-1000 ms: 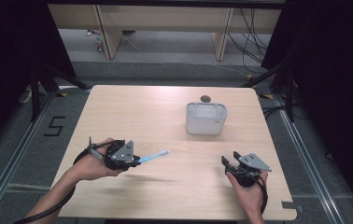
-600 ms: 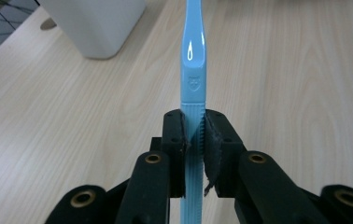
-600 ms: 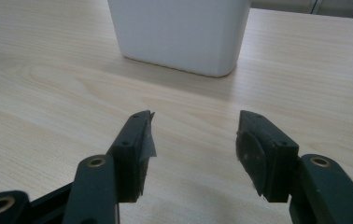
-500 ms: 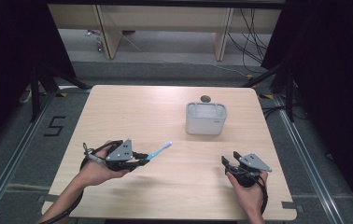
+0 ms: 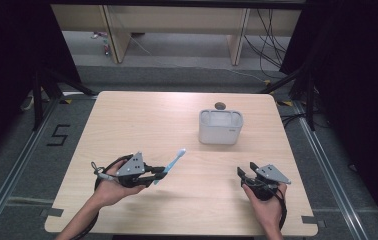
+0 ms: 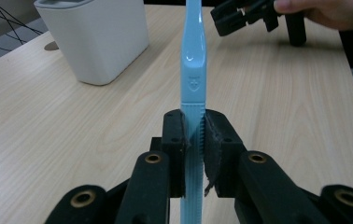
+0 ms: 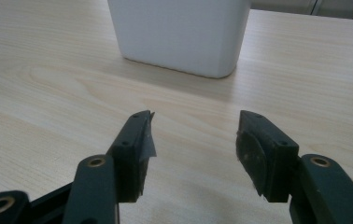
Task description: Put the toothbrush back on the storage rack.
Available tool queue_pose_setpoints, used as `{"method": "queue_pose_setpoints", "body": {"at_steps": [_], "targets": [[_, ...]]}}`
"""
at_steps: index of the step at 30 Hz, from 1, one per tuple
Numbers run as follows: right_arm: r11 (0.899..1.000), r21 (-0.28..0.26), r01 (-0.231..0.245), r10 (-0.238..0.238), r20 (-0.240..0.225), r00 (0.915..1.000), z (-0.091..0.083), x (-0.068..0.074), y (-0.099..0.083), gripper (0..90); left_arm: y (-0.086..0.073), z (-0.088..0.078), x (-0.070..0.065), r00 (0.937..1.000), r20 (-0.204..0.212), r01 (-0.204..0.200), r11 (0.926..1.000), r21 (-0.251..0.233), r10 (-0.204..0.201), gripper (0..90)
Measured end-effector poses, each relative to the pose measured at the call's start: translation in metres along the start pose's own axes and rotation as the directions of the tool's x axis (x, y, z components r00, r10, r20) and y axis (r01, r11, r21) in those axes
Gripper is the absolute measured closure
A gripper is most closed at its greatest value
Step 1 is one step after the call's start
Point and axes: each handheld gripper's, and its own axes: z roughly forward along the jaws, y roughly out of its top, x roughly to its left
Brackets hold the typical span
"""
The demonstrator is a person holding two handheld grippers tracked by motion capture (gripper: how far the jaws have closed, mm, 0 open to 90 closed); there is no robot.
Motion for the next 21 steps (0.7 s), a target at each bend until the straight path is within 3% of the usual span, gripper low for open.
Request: {"method": "queue_pose_setpoints", "body": {"at_steps": [1, 4, 6, 7, 9, 15, 18, 21], "targets": [[1.000, 0.004, 0.031, -0.031, 0.013, 0.9994, -0.001, -0.002, 0.001, 46.2, -0.001, 0.000, 0.000, 1.0000, -0.003, 0.004, 0.9999, -0.009, -0.004, 78.6], [0.999, 0.017, 0.046, -0.046, 0.023, 0.9987, 0.000, -0.003, 0.001, 46.2, -0.004, 0.003, 0.000, 0.9993, -0.023, 0.030, 0.9987, -0.041, -0.031, 78.7], [1.000, -0.007, 0.027, -0.027, 0.012, 0.9995, 0.001, -0.002, 0.000, 46.1, -0.006, 0.005, -0.001, 0.9987, -0.021, 0.045, 0.9965, -0.070, -0.047, 78.7], [1.000, -0.003, -0.004, 0.004, 0.011, 0.9999, 0.001, 0.000, 0.000, 46.0, -0.006, 0.006, -0.001, 0.9981, -0.032, 0.050, 0.9957, -0.077, -0.053, 78.7], [1.000, -0.005, 0.011, -0.011, -0.005, 0.9999, 0.000, -0.001, 0.000, 45.6, -0.007, 0.006, -0.002, 0.9971, -0.043, 0.059, 0.9947, -0.084, -0.063, 78.6], [1.000, 0.002, 0.026, -0.026, 0.005, 0.9997, -0.002, -0.001, 0.000, 45.3, -0.009, 0.008, -0.004, 0.9948, -0.060, 0.075, 0.9898, -0.121, -0.082, 78.7], [1.000, -0.008, 0.010, -0.010, 0.012, 0.9999, -0.002, 0.000, 0.000, 45.4, -0.010, 0.011, -0.005, 0.9941, -0.054, 0.086, 0.9868, -0.138, -0.094, 78.7], [0.999, -0.021, 0.030, -0.030, 0.007, 0.9995, -0.001, -0.002, 0.000, 45.2, -0.010, 0.014, -0.006, 0.9951, -0.042, 0.082, 0.9863, -0.143, -0.089, 78.6]]}}
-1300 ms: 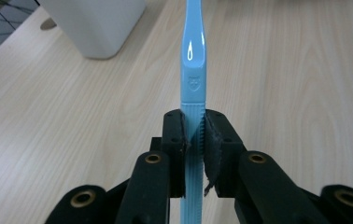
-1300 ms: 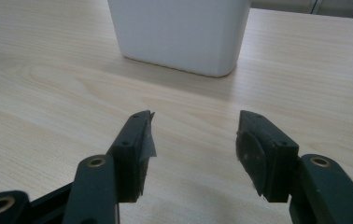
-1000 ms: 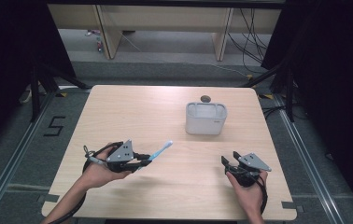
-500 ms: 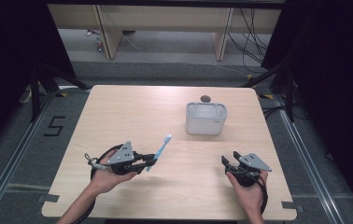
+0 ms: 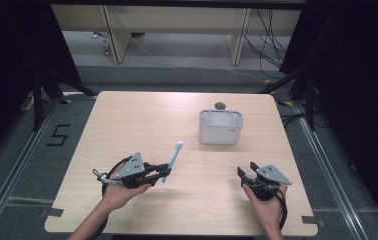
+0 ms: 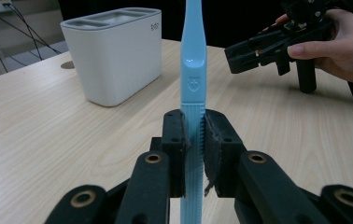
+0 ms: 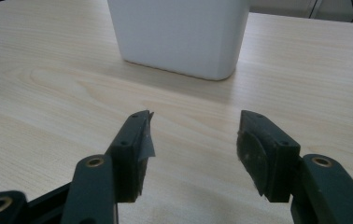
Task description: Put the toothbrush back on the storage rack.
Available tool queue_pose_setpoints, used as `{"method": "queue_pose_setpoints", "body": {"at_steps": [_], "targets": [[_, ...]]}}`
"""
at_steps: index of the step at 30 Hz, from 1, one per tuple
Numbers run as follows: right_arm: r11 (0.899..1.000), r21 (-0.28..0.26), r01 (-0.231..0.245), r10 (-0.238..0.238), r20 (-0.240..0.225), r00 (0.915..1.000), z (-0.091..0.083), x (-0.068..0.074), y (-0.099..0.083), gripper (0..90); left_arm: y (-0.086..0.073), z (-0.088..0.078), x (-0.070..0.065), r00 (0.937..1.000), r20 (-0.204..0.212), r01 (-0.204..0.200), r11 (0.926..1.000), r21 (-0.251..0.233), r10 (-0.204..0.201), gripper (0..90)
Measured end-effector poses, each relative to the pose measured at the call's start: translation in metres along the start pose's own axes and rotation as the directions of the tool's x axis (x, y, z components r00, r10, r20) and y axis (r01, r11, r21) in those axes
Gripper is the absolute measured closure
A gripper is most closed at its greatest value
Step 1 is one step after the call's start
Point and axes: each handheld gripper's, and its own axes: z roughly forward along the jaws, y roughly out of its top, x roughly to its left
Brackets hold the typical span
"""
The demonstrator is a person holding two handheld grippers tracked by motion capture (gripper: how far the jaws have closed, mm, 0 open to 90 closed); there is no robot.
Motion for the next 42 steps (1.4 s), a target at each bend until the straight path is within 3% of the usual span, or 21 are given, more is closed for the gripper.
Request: {"method": "queue_pose_setpoints", "body": {"at_steps": [4, 7, 9, 10, 15, 17, 18, 20, 24, 32, 33, 37, 40, 41, 42], "targets": [[1.000, 0.003, -0.030, 0.030, -0.014, 0.9994, -0.002, 0.002, 0.002, 44.6, 0.001, 0.001, 0.000, 1.0000, -0.002, 0.001, 0.9999, -0.013, -0.001, 78.7], [1.000, -0.012, -0.009, 0.009, -0.016, 0.9998, -0.004, 0.005, 0.005, 44.6, 0.000, 0.002, 0.000, 0.9999, 0.002, 0.011, 0.9992, -0.039, -0.011, 78.6], [0.999, -0.008, -0.038, 0.038, -0.036, 0.9986, -0.006, 0.011, 0.008, 44.6, 0.001, 0.002, -0.001, 1.0000, -0.001, 0.009, 0.9991, -0.041, -0.009, 78.6], [0.999, -0.032, -0.013, 0.011, -0.051, 0.9986, -0.005, 0.011, 0.009, 44.6, 0.002, 0.002, -0.001, 0.9999, -0.012, 0.004, 0.9996, -0.027, -0.005, 78.7], [0.999, -0.030, -0.019, 0.017, -0.076, 0.9969, -0.007, 0.021, 0.015, 45.2, 0.002, 0.004, -0.003, 0.9999, -0.009, 0.005, 0.9989, -0.046, -0.006, 78.7], [0.999, -0.040, 0.012, -0.015, -0.078, 0.9968, -0.008, 0.023, 0.017, 46.2, 0.002, 0.004, -0.004, 0.9998, -0.018, 0.003, 0.9995, -0.032, -0.004, 78.7], [0.999, -0.043, -0.021, 0.016, -0.102, 0.9947, -0.009, 0.027, 0.019, 46.8, 0.003, 0.005, -0.004, 0.9999, -0.016, 0.002, 0.9996, -0.028, -0.003, 78.6], [0.998, -0.056, 0.003, -0.010, -0.113, 0.9935, -0.010, 0.029, 0.023, 47.6, 0.003, 0.006, -0.005, 0.9999, -0.017, 0.002, 0.9996, -0.029, -0.002, 78.6], [0.999, -0.051, -0.017, 0.008, -0.172, 0.9851, -0.009, 0.040, 0.030, 48.0, 0.004, 0.007, -0.006, 0.9999, -0.013, -0.001, 0.9995, -0.032, 0.001, 78.7], [0.995, -0.095, 0.002, -0.020, -0.195, 0.9807, -0.008, 0.053, 0.039, 49.0, 0.005, 0.010, -0.006, 0.9998, -0.018, 0.007, 0.9981, -0.062, -0.008, 78.6], [0.995, -0.092, -0.027, 0.006, -0.218, 0.9759, -0.010, 0.060, 0.042, 50.1, 0.006, 0.012, -0.006, 0.9997, -0.024, 0.009, 0.9977, -0.067, -0.010, 78.7], [0.992, -0.130, 0.007, -0.037, -0.235, 0.9714, -0.009, 0.066, 0.047, 52.0, 0.008, 0.015, -0.008, 0.9991, -0.039, 0.014, 0.9987, -0.050, -0.016, 78.6], [0.992, -0.125, -0.012, -0.021, -0.260, 0.9655, -0.008, 0.070, 0.049, 53.2, 0.009, 0.017, -0.008, 0.9992, -0.036, 0.013, 0.9989, -0.046, -0.015, 78.7], [0.989, -0.149, 0.014, -0.053, -0.258, 0.9646, -0.007, 0.073, 0.052, 54.6, 0.009, 0.021, -0.008, 0.9993, -0.034, 0.015, 0.9987, -0.049, -0.017, 78.7], [0.991, -0.133, -0.013, -0.025, -0.275, 0.9612, -0.008, 0.076, 0.053, 55.1, 0.009, 0.021, -0.009, 0.9991, -0.037, 0.017, 0.9990, -0.042, -0.018, 78.7]]}}
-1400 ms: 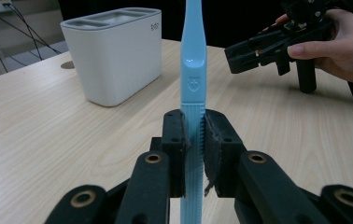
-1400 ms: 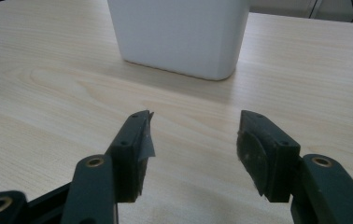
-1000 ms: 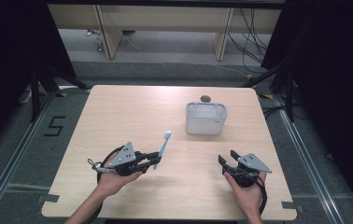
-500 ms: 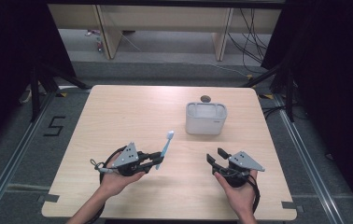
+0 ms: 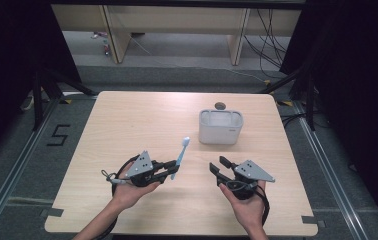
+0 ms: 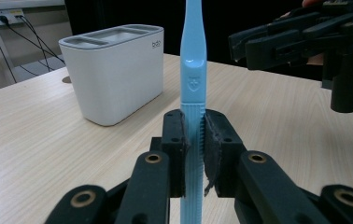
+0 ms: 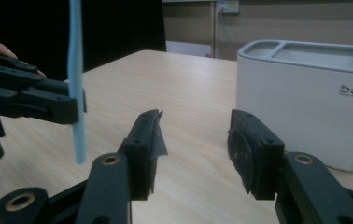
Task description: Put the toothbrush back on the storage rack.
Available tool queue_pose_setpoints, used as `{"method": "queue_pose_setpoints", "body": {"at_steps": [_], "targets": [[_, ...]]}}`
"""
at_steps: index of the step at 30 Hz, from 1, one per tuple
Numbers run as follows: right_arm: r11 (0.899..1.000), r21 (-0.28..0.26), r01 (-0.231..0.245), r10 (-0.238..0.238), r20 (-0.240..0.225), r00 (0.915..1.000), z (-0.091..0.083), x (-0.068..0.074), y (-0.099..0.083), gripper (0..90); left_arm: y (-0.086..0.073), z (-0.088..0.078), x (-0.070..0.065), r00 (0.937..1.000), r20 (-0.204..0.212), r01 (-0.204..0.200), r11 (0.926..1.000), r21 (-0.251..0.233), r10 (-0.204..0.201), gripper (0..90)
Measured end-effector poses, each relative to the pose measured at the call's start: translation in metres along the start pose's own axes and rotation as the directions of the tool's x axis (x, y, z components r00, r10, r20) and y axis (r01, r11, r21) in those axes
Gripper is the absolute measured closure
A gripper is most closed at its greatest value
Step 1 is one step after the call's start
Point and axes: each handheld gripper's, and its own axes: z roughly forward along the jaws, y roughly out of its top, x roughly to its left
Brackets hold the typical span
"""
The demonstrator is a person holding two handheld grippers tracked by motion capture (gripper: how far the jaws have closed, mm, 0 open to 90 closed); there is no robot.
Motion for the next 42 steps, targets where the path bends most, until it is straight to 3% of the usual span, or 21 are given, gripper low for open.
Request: {"method": "queue_pose_setpoints", "body": {"at_steps": [1, 4, 9, 17, 22, 26, 29, 33, 34, 35, 37, 39, 42], "targets": [[0.999, -0.014, 0.030, -0.030, 0.005, 0.9995, 0.001, 0.000, 0.002, 55.9, 0.000, 0.001, 0.000, 1.0000, -0.002, 0.006, 1.0000, -0.003, -0.006, 78.7], [0.999, -0.027, 0.031, -0.031, -0.017, 0.9994, 0.004, 0.006, 0.008, 58.8, 0.001, 0.004, -0.001, 0.9999, -0.007, 0.008, 0.9999, -0.009, -0.008, 78.7], [1.000, -0.013, -0.012, 0.011, -0.064, 0.9979, 0.009, 0.016, 0.013, 60.8, 0.002, 0.010, -0.002, 1.0000, -0.004, 0.007, 1.0000, -0.005, -0.007, 78.6], [0.999, -0.037, 0.025, -0.028, -0.095, 0.9950, 0.019, 0.023, 0.024, 63.2, 0.005, 0.019, -0.005, 1.0000, -0.001, 0.009, 0.9999, -0.005, -0.009, 78.7], [0.999, -0.043, 0.020, -0.026, -0.121, 0.9923, 0.025, 0.029, 0.028, 65.8, 0.007, 0.020, -0.007, 1.0000, -0.001, 0.003, 1.0000, -0.006, -0.003, 78.7], [0.998, -0.047, 0.033, -0.038, -0.120, 0.9920, 0.028, 0.030, 0.032, 67.3, 0.009, 0.023, -0.008, 1.0000, -0.003, 0.001, 0.9999, -0.010, -0.001, 78.6], [0.997, -0.070, 0.026, -0.034, -0.122, 0.9919, 0.031, 0.032, 0.034, 68.3, 0.009, 0.024, -0.009, 1.0000, -0.002, 0.002, 0.9999, -0.011, -0.002, 78.7], [0.998, -0.060, 0.004, -0.012, -0.133, 0.9911, 0.034, 0.035, 0.035, 69.9, 0.010, 0.025, -0.011, 1.0000, -0.003, 0.003, 0.9999, -0.014, -0.003, 78.7], [0.998, -0.067, 0.021, -0.029, -0.121, 0.9922, 0.035, 0.034, 0.035, 70.6, 0.010, 0.026, -0.011, 1.0000, -0.003, 0.004, 0.9999, -0.015, -0.004, 78.6], [0.999, -0.048, 0.004, -0.010, -0.132, 0.9912, 0.034, 0.035, 0.035, 71.0, 0.010, 0.026, -0.011, 1.0000, -0.001, 0.004, 0.9999, -0.015, -0.004, 78.7], [0.998, -0.058, 0.014, -0.021, -0.135, 0.9907, 0.035, 0.034, 0.035, 71.5, 0.010, 0.026, -0.011, 1.0000, 0.000, 0.005, 0.9999, -0.013, -0.005, 78.6], [0.999, -0.049, -0.012, 0.006, -0.127, 0.9919, 0.035, 0.035, 0.035, 72.1, 0.010, 0.028, -0.012, 1.0000, 0.003, 0.007, 0.9999, -0.010, -0.007, 78.7], [0.998, -0.063, -0.016, 0.008, -0.125, 0.9921, 0.037, 0.035, 0.034, 72.9, 0.011, 0.028, -0.012, 1.0000, 0.003, 0.006, 0.9999, -0.010, -0.006, 78.6]]}}
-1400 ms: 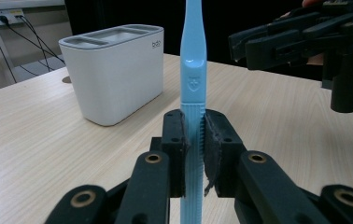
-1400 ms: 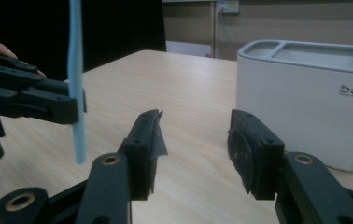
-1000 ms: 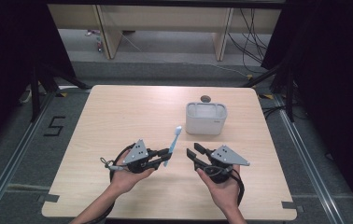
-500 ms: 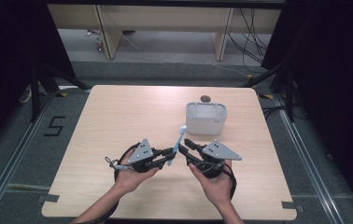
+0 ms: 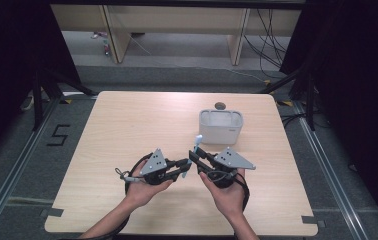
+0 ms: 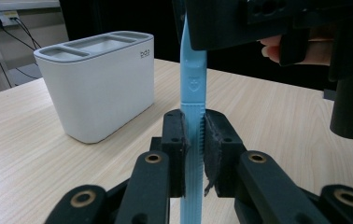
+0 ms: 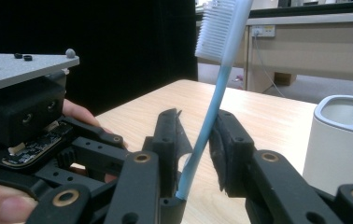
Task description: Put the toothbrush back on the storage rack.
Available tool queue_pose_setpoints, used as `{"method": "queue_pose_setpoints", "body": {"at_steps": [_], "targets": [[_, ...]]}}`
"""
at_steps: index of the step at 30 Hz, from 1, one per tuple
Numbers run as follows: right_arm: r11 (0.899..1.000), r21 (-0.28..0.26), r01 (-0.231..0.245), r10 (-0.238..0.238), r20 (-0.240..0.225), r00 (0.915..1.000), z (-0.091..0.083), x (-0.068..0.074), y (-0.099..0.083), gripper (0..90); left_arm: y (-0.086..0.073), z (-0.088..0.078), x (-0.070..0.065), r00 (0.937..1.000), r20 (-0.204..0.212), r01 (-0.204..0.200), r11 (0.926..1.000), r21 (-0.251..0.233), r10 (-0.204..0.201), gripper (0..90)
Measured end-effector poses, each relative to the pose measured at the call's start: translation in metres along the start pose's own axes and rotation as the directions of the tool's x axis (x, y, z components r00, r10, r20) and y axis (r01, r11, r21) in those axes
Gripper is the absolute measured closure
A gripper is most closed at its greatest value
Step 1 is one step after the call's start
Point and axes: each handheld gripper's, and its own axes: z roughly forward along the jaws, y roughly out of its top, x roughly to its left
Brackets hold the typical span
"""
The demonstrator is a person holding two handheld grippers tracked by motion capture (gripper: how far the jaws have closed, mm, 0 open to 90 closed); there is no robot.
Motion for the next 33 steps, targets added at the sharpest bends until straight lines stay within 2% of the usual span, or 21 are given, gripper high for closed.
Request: {"method": "queue_pose_setpoints", "body": {"at_steps": [3, 4, 7, 8, 13, 15, 17, 19, 20, 23, 24, 25, 28, 30, 32, 33], "targets": [[1.000, -0.002, 0.017, -0.017, 0.015, 0.9998, 0.001, -0.001, -0.001, 74.0, 0.001, 0.001, 0.000, 1.0000, 0.001, -0.001, 1.0000, -0.001, 0.001, 78.6], [1.000, -0.004, 0.000, 0.000, 0.004, 1.0000, 0.001, 0.000, -0.001, 74.5, 0.001, 0.001, 0.000, 1.0000, 0.001, -0.001, 1.0000, 0.000, 0.001, 78.7], [1.000, -0.002, 0.008, -0.008, 0.010, 0.9999, 0.002, 0.000, -0.003, 76.1, 0.001, 0.001, -0.001, 1.0000, 0.002, 0.004, 1.0000, -0.002, -0.004, 78.6], [1.000, 0.003, -0.008, 0.008, 0.001, 1.0000, 0.002, 0.001, -0.003, 76.9, 0.002, 0.001, -0.001, 1.0000, 0.003, 0.002, 1.0000, -0.003, -0.002, 78.7], [1.000, 0.010, 0.027, -0.027, 0.011, 0.9996, 0.002, 0.001, -0.004, 82.3, 0.003, 0.003, -0.002, 1.0000, 0.005, -0.004, 1.0000, -0.001, 0.004, 78.6], [1.000, 0.011, 0.019, -0.019, 0.002, 0.9998, 0.001, 0.002, -0.004, 84.3, 0.003, 0.006, -0.003, 0.9999, 0.014, 0.000, 0.9999, -0.012, 0.000, 78.4], [1.000, 0.017, 0.020, -0.021, 0.007, 0.9998, 0.001, 0.005, -0.003, 85.3, 0.003, 0.006, -0.004, 0.9999, 0.012, -0.004, 1.0000, 0.000, 0.004, 78.3], [0.998, 0.014, 0.062, -0.062, 0.011, 0.9980, 0.000, 0.003, -0.002, 85.4, 0.003, 0.007, -0.004, 0.9999, 0.011, -0.012, 0.9999, -0.006, 0.012, 78.1], [0.999, 0.024, 0.041, -0.041, 0.018, 0.9990, -0.001, 0.004, -0.002, 85.5, 0.004, 0.008, -0.005, 0.9997, 0.013, -0.018, 0.9998, -0.004, 0.018, 77.5], [0.999, 0.020, 0.037, -0.037, 0.016, 0.9992, -0.002, 0.003, 0.000, 85.5, 0.005, 0.007, -0.006, 0.9993, 0.004, -0.038, 0.9993, -0.006, 0.038, 72.0], [0.999, 0.019, 0.047, -0.048, 0.031, 0.9984, -0.003, 0.002, 0.001, 85.5, 0.004, 0.006, -0.006, 0.9990, 0.001, -0.045, 0.9990, -0.002, 0.045, 69.5], [0.998, 0.014, 0.055, -0.056, 0.023, 0.9982, -0.003, 0.000, 0.002, 85.5, 0.004, 0.006, -0.005, 0.9988, -0.004, -0.048, 0.9988, 0.003, 0.048, 67.1], [0.999, 0.011, 0.039, -0.039, 0.022, 0.9990, -0.005, -0.001, 0.006, 85.5, 0.003, 0.003, -0.005, 0.9982, -0.002, -0.059, 0.9982, 0.009, 0.060, 60.5], [0.998, -0.003, 0.068, -0.068, 0.032, 0.9972, -0.006, -0.004, 0.007, 85.5, 0.002, 0.000, -0.004, 0.9977, -0.012, -0.066, 0.9978, 0.010, 0.066, 56.2], [0.996, -0.008, 0.090, -0.089, 0.062, 0.9941, -0.008, -0.006, 0.007, 85.5, 0.000, -0.003, -0.003, 0.9970, -0.025, -0.073, 0.9972, 0.013, 0.073, 51.6], [0.997, -0.011, 0.082, -0.081, 0.055, 0.9951, -0.009, -0.007, 0.006, 85.5, -0.001, -0.004, -0.003, 0.9971, -0.031, -0.069, 0.9976, 0.009, 0.069, 49.4]]}}
